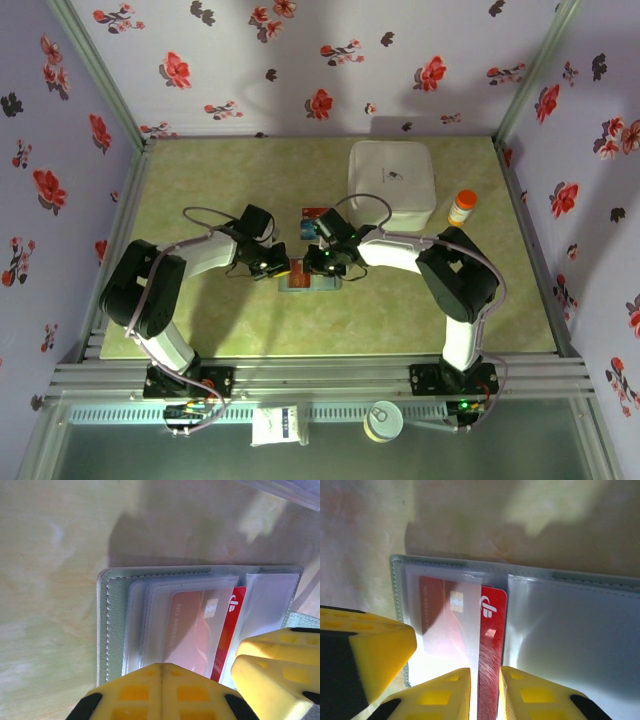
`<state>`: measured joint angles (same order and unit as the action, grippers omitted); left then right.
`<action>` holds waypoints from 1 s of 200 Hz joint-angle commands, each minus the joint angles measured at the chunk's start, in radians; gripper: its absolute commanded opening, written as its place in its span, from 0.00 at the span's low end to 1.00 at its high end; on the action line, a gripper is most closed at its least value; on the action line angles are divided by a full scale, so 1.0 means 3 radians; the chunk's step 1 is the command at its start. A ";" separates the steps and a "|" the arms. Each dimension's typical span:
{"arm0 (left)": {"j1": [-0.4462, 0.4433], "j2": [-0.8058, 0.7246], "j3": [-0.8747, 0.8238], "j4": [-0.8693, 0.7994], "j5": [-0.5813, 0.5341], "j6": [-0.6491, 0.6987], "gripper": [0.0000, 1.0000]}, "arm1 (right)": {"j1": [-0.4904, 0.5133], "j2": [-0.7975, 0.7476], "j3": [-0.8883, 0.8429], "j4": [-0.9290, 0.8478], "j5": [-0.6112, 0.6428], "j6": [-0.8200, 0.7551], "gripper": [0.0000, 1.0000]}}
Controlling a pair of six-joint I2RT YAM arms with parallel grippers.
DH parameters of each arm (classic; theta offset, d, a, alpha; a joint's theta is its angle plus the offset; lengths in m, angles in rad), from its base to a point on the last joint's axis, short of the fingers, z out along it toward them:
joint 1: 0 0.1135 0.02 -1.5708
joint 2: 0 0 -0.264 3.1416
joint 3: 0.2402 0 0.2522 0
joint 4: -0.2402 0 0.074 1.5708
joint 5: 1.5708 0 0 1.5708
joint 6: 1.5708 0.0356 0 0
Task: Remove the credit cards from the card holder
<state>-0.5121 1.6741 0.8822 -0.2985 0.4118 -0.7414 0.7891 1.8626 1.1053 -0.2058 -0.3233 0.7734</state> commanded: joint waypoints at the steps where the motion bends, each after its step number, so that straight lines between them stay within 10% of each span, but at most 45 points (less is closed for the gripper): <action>1: -0.0016 0.0084 -0.0027 0.0003 0.0021 0.0019 0.04 | -0.0040 -0.0032 -0.0069 0.0121 -0.0069 0.0091 0.23; 200: -0.0016 0.0134 -0.0036 -0.0039 0.0014 0.0022 0.03 | -0.0089 0.0086 -0.0104 0.0142 -0.0098 0.0161 0.24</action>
<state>-0.5121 1.6878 0.8822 -0.2943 0.4156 -0.7410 0.7700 1.8782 1.0763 -0.1280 -0.3737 0.8196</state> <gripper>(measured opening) 0.044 0.239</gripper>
